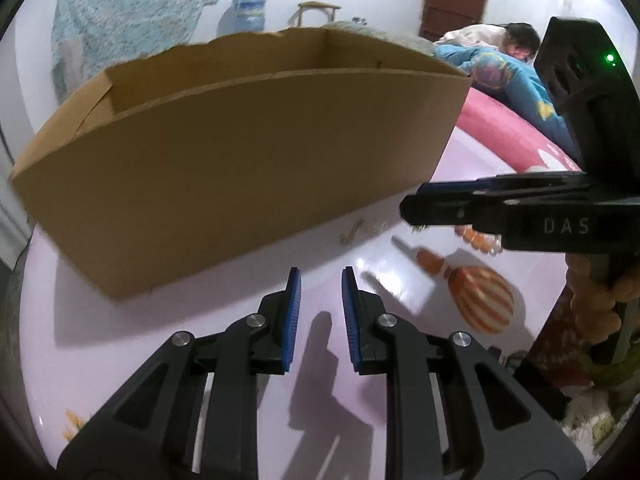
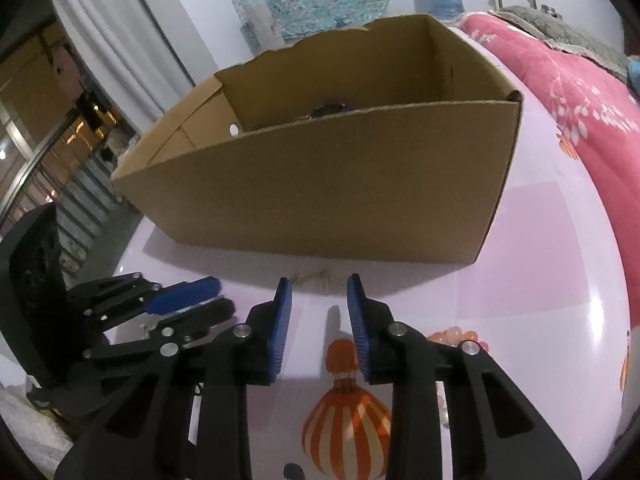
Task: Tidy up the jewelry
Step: 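Withdraw both grippers from the box toward the charms on the table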
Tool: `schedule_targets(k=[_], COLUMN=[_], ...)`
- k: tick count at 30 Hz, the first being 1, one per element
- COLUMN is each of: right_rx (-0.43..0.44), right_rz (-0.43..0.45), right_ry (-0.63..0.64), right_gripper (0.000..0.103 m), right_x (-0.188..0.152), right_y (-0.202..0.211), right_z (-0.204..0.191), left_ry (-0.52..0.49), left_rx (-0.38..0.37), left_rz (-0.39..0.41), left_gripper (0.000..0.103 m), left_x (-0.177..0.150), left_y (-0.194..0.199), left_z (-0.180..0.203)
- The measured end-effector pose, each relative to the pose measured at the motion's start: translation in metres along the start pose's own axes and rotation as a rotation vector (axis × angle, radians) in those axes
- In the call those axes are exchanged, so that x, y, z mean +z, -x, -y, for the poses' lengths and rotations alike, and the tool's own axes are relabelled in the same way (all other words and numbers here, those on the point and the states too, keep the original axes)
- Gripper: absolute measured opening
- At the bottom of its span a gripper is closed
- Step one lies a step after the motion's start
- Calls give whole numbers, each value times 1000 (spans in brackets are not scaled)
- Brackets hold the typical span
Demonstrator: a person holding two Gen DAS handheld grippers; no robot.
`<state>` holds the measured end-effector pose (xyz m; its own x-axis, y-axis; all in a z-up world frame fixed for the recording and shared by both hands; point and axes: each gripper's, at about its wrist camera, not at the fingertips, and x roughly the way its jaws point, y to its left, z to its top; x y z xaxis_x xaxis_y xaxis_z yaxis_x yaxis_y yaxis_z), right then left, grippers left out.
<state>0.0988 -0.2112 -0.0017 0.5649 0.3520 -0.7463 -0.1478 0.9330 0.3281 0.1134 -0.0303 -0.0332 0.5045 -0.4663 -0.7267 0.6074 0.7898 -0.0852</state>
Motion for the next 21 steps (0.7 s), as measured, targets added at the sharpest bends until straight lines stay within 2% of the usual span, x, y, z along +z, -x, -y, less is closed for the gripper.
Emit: schedule_targets(k=[11,16,19,21], right_rx=[9,12,15,16], right_rz=[18,20,26,30], right_ry=[-86,-104,-105,-107], right_gripper=[28,28,28,28], right_x=[-10,-12,-11,-14], right_y=[14,14,13,17], right_z=[25,31,27,29], left_ry=[-79,-103,-125,-126], left_rx=[-41,-20,11,5], left_rz=[-31,-26,-18,-18], left_gripper=[20,19,9,2], left_x=[16,19,18,19], left_y=[-39,-41,-43,-43], left_z=[16,19,22,23])
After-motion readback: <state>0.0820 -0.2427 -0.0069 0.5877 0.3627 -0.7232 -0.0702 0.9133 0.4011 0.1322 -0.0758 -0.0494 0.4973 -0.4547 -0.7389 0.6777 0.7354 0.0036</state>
